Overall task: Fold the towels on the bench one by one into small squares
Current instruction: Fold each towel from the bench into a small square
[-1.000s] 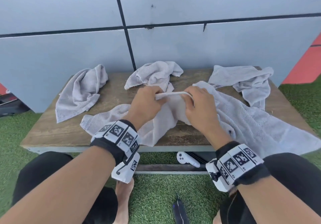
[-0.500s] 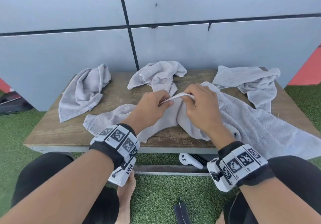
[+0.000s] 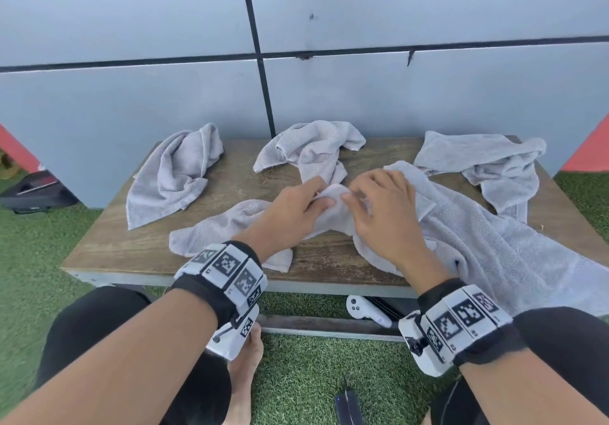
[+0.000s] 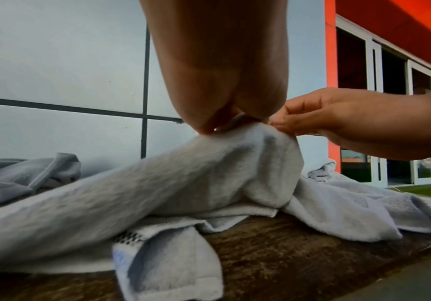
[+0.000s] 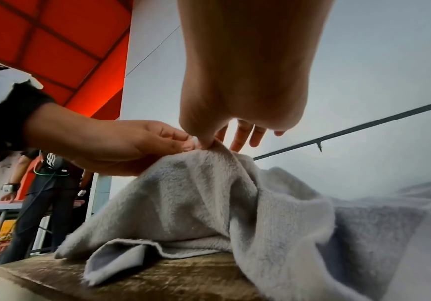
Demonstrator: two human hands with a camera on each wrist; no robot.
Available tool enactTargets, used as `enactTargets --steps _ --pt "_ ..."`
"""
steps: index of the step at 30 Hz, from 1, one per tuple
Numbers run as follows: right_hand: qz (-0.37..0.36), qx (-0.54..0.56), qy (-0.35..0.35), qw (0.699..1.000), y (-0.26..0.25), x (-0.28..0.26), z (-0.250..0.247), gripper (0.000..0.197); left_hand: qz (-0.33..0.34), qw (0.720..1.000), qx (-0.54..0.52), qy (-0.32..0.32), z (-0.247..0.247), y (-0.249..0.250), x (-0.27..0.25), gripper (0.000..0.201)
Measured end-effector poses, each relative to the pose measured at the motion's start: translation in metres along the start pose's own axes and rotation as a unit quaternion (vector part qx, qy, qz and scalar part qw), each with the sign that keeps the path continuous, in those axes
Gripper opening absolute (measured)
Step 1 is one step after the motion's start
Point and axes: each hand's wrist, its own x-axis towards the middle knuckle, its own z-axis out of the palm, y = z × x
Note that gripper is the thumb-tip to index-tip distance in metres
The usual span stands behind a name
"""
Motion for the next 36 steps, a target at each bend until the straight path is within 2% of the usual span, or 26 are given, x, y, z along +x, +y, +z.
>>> enactTargets --steps 2,4,6,7,9,11,13,15,17,20,23,25,27,29,32,34,36 --pt "0.029 0.005 0.058 0.998 0.006 0.004 -0.008 0.015 -0.026 0.999 0.026 -0.017 -0.007 -0.011 -0.004 0.033" --pt "0.086 0.029 0.111 0.99 0.012 0.007 -0.015 0.013 -0.066 0.995 0.072 -0.033 -0.016 -0.024 -0.009 0.026" --pt "0.118 0.036 0.126 0.984 0.014 0.007 -0.016 0.01 -0.095 0.992 0.087 -0.009 -0.023 -0.032 -0.012 0.023" --pt "0.113 0.047 0.11 0.986 0.012 0.006 -0.015 0.017 -0.095 0.993 0.075 0.012 -0.025 -0.031 -0.014 0.023" --pt "0.057 0.081 0.034 0.995 0.003 0.002 -0.012 0.049 -0.074 0.996 0.034 0.036 -0.026 -0.02 -0.013 0.023" --pt "0.003 0.083 -0.05 0.995 -0.01 -0.002 -0.006 0.067 -0.038 0.999 -0.002 0.019 -0.021 -0.003 -0.009 0.021" --pt "-0.018 0.067 -0.088 0.994 -0.017 -0.005 0.001 0.058 -0.007 1.0 -0.017 -0.007 -0.015 0.012 -0.006 0.021" --pt "-0.028 0.026 -0.068 0.997 -0.016 -0.003 0.002 0.031 0.006 1.0 -0.019 -0.006 -0.012 0.017 -0.002 0.014" --pt "-0.017 0.004 -0.032 0.999 -0.01 0.0 0.0 0.017 0.013 1.0 -0.014 -0.006 -0.014 0.012 -0.001 0.013" --pt "0.044 0.052 0.028 0.997 -0.006 0.008 -0.009 0.019 0.003 0.997 0.075 -0.019 -0.022 -0.002 -0.002 0.017" --pt "0.115 0.074 0.065 0.988 0.0 0.011 -0.011 0.017 -0.054 0.99 0.125 0.031 -0.03 -0.013 -0.005 0.005" --pt "0.149 0.088 0.047 0.984 0.003 0.011 -0.012 0.019 -0.081 0.987 0.111 0.078 -0.033 -0.015 -0.005 0.014" --pt "0.137 0.118 -0.017 0.983 -0.001 0.009 -0.012 0.039 -0.065 0.992 0.077 0.08 -0.033 -0.007 -0.003 0.017" --pt "0.073 0.11 -0.061 0.989 -0.012 0.005 -0.01 0.06 -0.017 0.999 0.029 0.033 -0.028 0.007 -0.002 0.01" --pt "0.02 0.064 -0.054 0.996 -0.021 0.003 -0.006 0.041 0.012 1.0 0.019 0.001 -0.021 0.02 0.001 0.018" --pt "0.045 0.042 -0.031 0.998 -0.019 0.005 -0.009 0.039 -0.01 0.999 0.045 0.019 -0.022 0.016 0.004 0.013" --pt "0.094 0.041 -0.001 0.995 -0.013 0.009 -0.014 0.036 -0.061 0.995 0.071 0.041 -0.028 0.007 0.005 0.005"
